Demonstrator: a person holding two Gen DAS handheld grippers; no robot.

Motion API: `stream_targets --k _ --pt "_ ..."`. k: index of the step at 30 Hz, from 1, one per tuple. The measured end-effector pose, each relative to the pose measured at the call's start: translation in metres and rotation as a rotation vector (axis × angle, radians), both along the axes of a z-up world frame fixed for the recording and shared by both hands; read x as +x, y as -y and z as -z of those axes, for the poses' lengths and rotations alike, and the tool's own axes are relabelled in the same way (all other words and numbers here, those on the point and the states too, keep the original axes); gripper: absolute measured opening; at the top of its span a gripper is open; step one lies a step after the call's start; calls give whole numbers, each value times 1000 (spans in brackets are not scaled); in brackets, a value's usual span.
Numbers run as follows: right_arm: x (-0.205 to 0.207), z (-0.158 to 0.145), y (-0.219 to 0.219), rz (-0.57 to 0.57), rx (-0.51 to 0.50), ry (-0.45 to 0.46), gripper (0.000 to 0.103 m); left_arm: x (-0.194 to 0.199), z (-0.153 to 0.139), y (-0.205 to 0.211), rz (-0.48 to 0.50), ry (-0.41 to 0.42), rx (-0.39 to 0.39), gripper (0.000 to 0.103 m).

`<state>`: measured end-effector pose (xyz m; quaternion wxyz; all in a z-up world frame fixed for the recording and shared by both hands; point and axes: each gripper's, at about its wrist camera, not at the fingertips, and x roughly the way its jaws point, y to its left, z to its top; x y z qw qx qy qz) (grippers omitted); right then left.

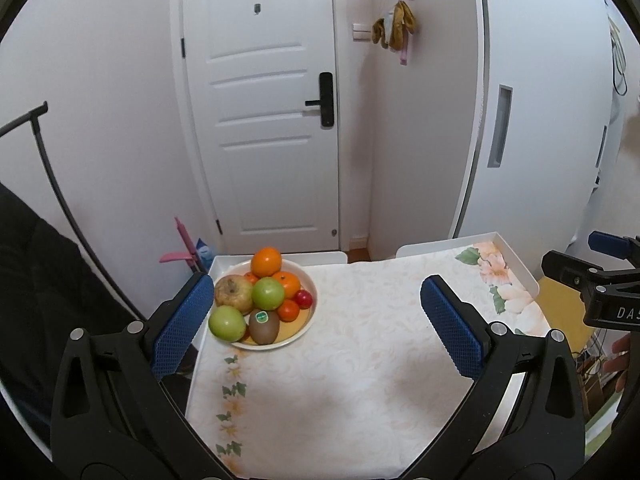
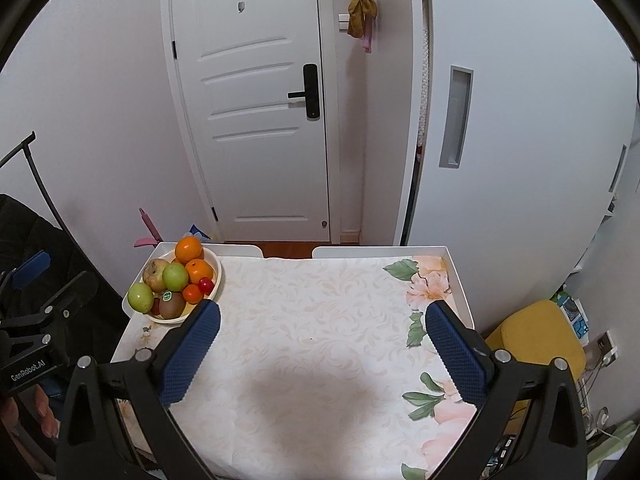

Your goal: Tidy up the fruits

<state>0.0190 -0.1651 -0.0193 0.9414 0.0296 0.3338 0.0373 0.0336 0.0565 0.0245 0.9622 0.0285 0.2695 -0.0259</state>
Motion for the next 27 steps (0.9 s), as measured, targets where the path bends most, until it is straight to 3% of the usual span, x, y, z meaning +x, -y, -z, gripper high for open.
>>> stream_targets --k 27 --pt "4 -1 3 3 2 -3 102 2 -2 -1 -5 5 4 103"
